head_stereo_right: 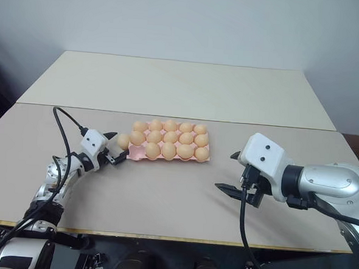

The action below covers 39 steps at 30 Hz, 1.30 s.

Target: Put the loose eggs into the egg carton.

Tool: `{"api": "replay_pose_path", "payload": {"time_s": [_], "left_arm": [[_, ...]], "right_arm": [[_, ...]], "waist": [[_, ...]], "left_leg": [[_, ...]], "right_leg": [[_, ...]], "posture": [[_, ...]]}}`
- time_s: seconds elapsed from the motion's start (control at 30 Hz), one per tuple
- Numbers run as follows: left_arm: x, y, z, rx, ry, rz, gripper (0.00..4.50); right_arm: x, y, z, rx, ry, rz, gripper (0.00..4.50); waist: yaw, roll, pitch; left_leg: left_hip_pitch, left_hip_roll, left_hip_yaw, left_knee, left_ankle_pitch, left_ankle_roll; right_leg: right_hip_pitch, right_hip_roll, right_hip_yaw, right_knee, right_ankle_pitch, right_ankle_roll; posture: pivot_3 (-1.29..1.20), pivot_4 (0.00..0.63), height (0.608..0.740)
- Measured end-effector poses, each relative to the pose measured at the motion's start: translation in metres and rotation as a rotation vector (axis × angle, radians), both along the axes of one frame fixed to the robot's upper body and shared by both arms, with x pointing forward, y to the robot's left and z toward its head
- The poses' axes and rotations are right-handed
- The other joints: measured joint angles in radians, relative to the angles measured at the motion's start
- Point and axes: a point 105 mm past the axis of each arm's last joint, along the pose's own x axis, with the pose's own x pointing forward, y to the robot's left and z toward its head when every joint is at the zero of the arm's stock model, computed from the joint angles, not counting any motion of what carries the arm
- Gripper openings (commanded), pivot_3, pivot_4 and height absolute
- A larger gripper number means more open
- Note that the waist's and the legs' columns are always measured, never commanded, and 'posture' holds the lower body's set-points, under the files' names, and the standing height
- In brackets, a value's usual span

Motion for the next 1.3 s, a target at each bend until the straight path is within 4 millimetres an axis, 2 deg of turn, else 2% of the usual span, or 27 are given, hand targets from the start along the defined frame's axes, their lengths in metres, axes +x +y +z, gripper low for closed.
{"api": "replay_pose_path", "payload": {"time_s": [0.13, 0.23, 0.4, 0.47, 0.63, 0.8, 0.93, 1.03, 1.17, 1.3], "left_arm": [[0.005, -0.004, 0.001, 0.023, -0.019, -0.012, 4.35], [0.011, -0.004, 0.002, 0.033, -0.028, 0.002, 3.75], [0.014, -0.002, 0.001, 0.031, -0.034, 0.017, 2.27], [0.014, -0.002, 0.000, 0.032, -0.036, 0.017, 2.08], [0.010, 0.005, 0.000, 0.051, -0.040, 0.032, 2.06], [-0.016, 0.028, 0.001, 0.100, -0.034, 0.045, 2.06], [-0.041, 0.037, 0.021, 0.042, -0.032, -0.008, 2.06], [-0.052, 0.030, 0.041, -0.071, -0.038, -0.091, 2.06], [-0.067, 0.006, 0.060, -0.215, -0.001, -0.278, 2.06], [-0.064, -0.011, 0.067, -0.235, 0.034, -0.377, 2.06]], "right_arm": [[0.001, -0.001, 0.000, -0.004, -0.009, -0.013, 4.50], [0.002, -0.002, 0.000, -0.006, -0.015, -0.020, 4.50], [0.004, -0.002, 0.001, -0.012, -0.023, -0.026, 4.50], [0.004, -0.003, 0.000, -0.017, -0.026, -0.030, 4.50], [0.005, -0.003, -0.002, -0.025, -0.023, -0.031, 4.50], [0.005, -0.003, -0.003, -0.027, -0.021, -0.033, 4.50], [0.004, -0.003, -0.004, -0.022, -0.019, -0.036, 4.50], [0.005, -0.003, -0.004, -0.020, -0.022, -0.036, 4.50], [0.003, 0.001, -0.002, -0.013, -0.033, -0.019, 4.50], [0.001, 0.008, 0.000, 0.016, -0.059, -0.007, 4.50]], "waist": [[0.001, 0.000, 0.000], [0.001, 0.000, 0.000], [-0.001, 0.000, 0.000], [-0.001, 0.000, 0.000], [-0.005, 0.000, 0.000], [-0.016, 0.000, 0.000], [-0.013, 0.000, 0.000], [-0.003, 0.000, 0.000], [-0.002, 0.000, 0.000], [-0.002, 0.000, 0.000]], "left_leg": [[0.000, 0.000, 0.000, 0.000, 0.000, 0.000], [0.000, 0.000, 0.000, 0.001, 0.000, 0.000], [0.000, 0.000, 0.000, 0.001, 0.000, 0.000], [0.000, 0.000, 0.000, 0.001, 0.000, 0.000], [0.000, 0.001, 0.000, 0.001, 0.000, 0.000], [0.000, 0.002, 0.000, 0.000, 0.000, 0.000], [0.001, 0.003, -0.001, 0.000, 0.000, 0.000], [0.001, 0.002, -0.001, 0.000, 0.000, -0.001], [0.000, 0.001, -0.001, 0.000, 0.000, -0.001], [0.001, 0.001, -0.001, 0.000, 0.000, -0.001]], "right_leg": [[0.000, 0.000, 0.000, 0.000, 0.000, 0.000], [0.001, 0.000, 0.000, 0.000, 0.000, 0.000], [0.000, 0.000, 0.000, 0.000, 0.000, 0.000], [0.000, 0.000, 0.000, 0.000, 0.000, 0.000], [0.000, 0.001, 0.000, 0.000, 0.000, 0.000], [-0.001, 0.001, 0.000, 0.000, 0.000, 0.000], [0.001, 0.000, 0.000, 0.001, 0.000, 0.000], [0.001, -0.001, 0.000, 0.001, 0.000, 0.000], [0.001, 0.000, 0.000, -0.001, 0.000, 0.000], [0.001, 0.001, 0.000, 0.000, 0.000, 0.000]], "posture": [[0.00, 0.150, 0.740], [0.00, 0.150, 0.740], [0.00, 0.150, 0.740], [0.00, 0.150, 0.740], [0.00, 0.150, 0.740], [0.00, 0.150, 0.740], [0.00, 0.150, 0.740], [0.00, 0.150, 0.740], [0.00, 0.150, 0.740], [0.00, 0.150, 0.740]]}}
